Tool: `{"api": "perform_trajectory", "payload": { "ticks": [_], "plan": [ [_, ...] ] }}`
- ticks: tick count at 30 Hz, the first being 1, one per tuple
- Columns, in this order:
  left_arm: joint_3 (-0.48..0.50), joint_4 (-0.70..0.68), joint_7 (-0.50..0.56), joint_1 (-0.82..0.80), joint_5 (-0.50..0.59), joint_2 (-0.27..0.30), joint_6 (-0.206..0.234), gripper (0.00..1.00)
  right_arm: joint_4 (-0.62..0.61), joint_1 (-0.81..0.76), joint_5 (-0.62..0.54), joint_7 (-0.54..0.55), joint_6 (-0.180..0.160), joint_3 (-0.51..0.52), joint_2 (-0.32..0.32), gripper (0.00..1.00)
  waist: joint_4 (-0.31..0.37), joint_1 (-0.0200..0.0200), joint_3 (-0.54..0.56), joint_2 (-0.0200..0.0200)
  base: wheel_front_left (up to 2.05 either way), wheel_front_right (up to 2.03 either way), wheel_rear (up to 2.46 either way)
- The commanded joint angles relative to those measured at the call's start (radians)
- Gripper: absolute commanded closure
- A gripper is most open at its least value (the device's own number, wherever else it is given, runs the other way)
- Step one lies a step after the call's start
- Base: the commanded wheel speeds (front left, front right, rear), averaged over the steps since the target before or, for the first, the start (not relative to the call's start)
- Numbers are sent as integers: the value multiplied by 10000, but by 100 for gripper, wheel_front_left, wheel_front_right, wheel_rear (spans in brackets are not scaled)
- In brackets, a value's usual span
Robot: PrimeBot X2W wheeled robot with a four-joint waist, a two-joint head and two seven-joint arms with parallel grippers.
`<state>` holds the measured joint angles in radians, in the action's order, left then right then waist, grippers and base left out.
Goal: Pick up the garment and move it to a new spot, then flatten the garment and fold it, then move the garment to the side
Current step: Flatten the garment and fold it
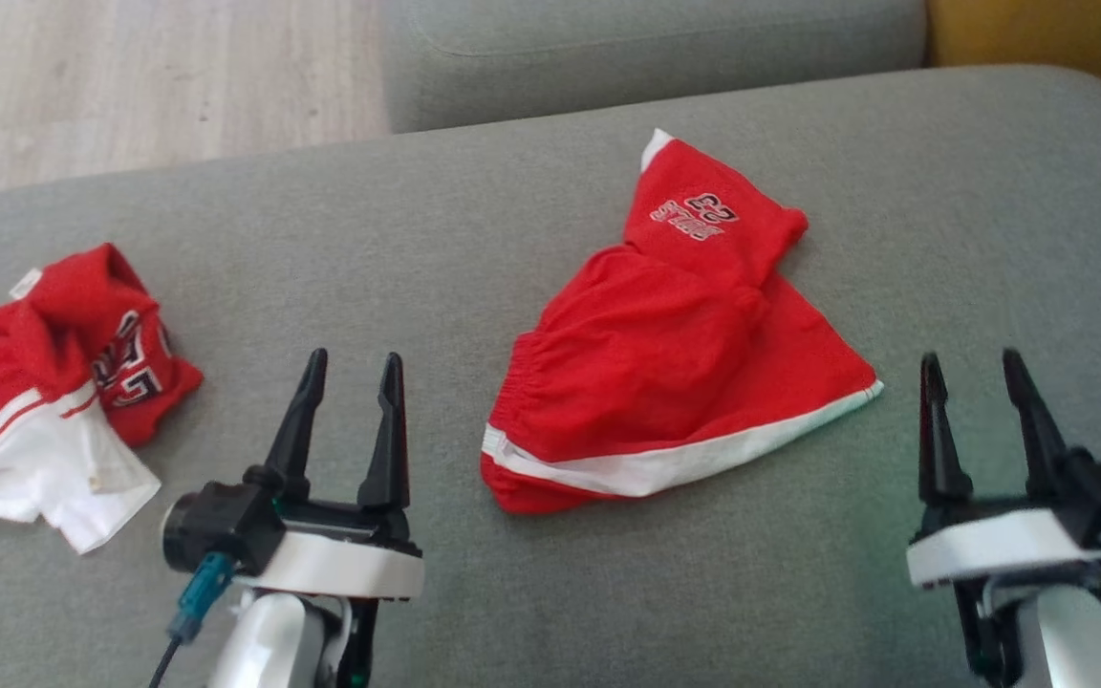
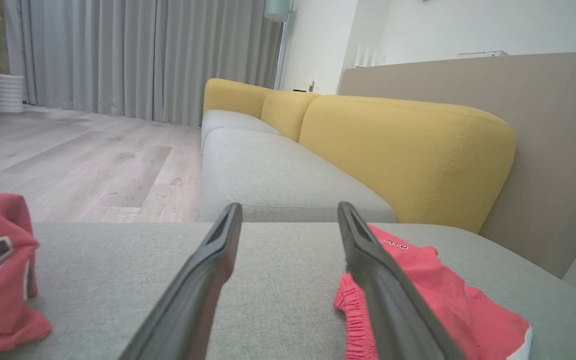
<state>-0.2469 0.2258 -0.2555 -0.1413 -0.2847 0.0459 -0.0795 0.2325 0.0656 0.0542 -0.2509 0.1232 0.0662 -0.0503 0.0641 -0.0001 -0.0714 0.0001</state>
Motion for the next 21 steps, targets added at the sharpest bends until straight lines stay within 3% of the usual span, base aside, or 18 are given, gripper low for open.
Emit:
{"api": "perform_trajectory", "payload": {
  "ticks": [1, 11, 21],
  "plan": [
    [222, -264, -63, -258, -124, 43, 41, 0, -360, 160, 82, -104, 75, -233, 1, 0, 77, 1, -90, -1, 0, 0, 0],
    [-73, 185, -37, -582, -147, 99, -102, 0, -757, 266, 466, -107, 75, -382, 1, 0, 299, 1, -613, -1, 0, 0, 0],
    [-1641, 1134, 1508, -1363, 108, 727, -450, 0, -1015, 470, 567, -108, 75, -523, 1, 0, 384, 1, -1245, -1, 0, 0, 0]
  ]
}}
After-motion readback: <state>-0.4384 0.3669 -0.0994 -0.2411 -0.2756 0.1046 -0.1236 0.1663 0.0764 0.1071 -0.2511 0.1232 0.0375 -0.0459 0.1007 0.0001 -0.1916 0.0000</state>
